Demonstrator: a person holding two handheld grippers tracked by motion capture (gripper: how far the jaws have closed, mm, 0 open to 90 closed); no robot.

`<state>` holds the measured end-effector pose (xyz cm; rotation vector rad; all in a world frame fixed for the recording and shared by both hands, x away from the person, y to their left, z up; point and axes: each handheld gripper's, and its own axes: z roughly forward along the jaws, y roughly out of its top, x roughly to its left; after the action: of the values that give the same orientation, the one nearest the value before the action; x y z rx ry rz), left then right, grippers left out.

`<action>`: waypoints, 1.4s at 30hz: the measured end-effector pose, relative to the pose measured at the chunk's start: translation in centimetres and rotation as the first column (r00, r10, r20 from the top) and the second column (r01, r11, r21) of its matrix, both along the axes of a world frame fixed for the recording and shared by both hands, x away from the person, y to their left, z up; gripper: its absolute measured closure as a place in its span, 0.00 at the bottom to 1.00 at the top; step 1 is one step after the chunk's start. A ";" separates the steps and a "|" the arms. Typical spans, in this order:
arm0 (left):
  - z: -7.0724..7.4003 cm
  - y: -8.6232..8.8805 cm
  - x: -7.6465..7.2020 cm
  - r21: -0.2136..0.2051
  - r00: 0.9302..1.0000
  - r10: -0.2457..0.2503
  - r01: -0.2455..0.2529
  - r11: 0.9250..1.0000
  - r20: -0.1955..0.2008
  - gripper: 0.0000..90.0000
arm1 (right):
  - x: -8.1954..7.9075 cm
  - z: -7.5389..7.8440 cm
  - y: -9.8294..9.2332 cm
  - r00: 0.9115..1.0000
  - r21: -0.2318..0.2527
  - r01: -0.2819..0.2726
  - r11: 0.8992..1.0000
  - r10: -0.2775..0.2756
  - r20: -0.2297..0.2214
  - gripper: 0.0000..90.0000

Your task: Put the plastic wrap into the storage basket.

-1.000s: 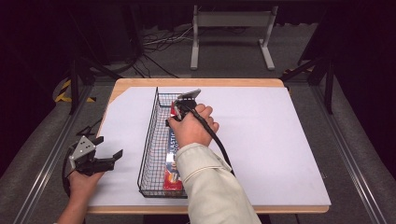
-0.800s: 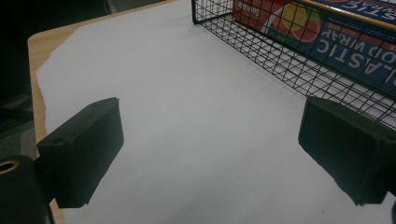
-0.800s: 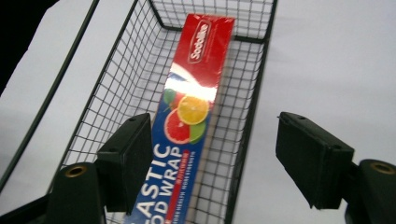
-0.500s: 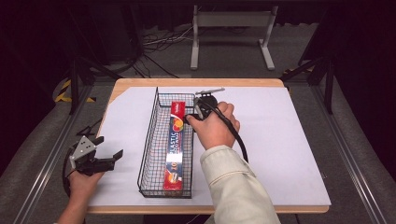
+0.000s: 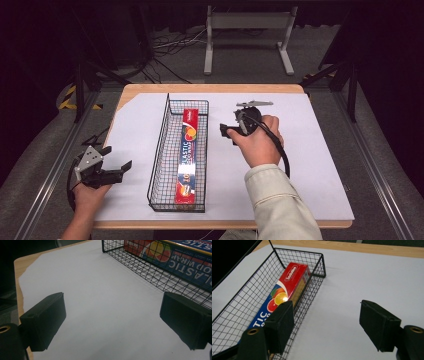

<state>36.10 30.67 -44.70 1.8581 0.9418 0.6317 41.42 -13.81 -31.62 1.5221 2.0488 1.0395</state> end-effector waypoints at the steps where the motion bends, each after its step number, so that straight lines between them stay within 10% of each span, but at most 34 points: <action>1: 0.0 0.0 0.0 0.000 1.000 0.000 0.000 1.000 0.000 0.08 | -0.1 -0.1 -0.4 1.000 0.002 -0.009 1.000 0.009 0.003 0.31; 20: 0.0 -0.1 0.0 0.000 1.000 -0.001 0.001 1.000 -0.001 0.08 | -2.2 -3.2 -10.7 0.993 -0.002 -0.037 0.999 0.037 0.109 0.30; 42: -0.1 0.0 0.0 -0.002 1.000 -0.003 0.003 1.000 -0.008 0.08 | -3.0 -6.8 -14.6 0.994 0.030 -0.007 1.000 0.004 0.105 0.27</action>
<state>36.15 30.67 -44.77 1.8614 0.9445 0.6219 38.39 -28.41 -38.44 1.4452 1.9748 1.1332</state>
